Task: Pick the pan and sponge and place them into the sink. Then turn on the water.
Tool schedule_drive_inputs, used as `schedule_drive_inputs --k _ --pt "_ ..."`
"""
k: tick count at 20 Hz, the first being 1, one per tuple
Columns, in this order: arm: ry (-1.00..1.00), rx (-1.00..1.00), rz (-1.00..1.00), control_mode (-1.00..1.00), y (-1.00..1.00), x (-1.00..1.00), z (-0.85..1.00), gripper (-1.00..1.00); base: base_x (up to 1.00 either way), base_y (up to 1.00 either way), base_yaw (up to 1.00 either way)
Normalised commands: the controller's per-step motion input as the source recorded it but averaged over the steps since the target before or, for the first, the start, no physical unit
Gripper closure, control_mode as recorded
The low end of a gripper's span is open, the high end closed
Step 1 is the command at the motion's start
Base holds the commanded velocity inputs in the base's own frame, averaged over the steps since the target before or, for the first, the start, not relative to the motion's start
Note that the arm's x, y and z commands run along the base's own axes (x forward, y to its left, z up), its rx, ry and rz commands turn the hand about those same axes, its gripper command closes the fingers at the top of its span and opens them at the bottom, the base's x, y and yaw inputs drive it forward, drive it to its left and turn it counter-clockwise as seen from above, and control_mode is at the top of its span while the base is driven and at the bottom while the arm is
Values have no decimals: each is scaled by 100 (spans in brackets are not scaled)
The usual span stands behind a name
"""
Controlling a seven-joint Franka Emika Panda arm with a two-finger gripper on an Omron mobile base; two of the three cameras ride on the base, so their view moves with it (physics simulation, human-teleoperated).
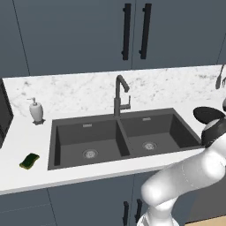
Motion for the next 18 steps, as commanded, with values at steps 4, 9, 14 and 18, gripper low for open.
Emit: schedule_drive_inputs --k 4,9,14,18 --pt "5 9 13 -100 -27 44 -23 -100 0 0 0" --pt "12 11 11 -100 -21 40 -13 -100 0 0 0" --pt "1 8 9 -100 -10 53 -33 -100 0 0 0" --pt "-3 1 8 -100 -7 38 -53 -100 0 0 0"
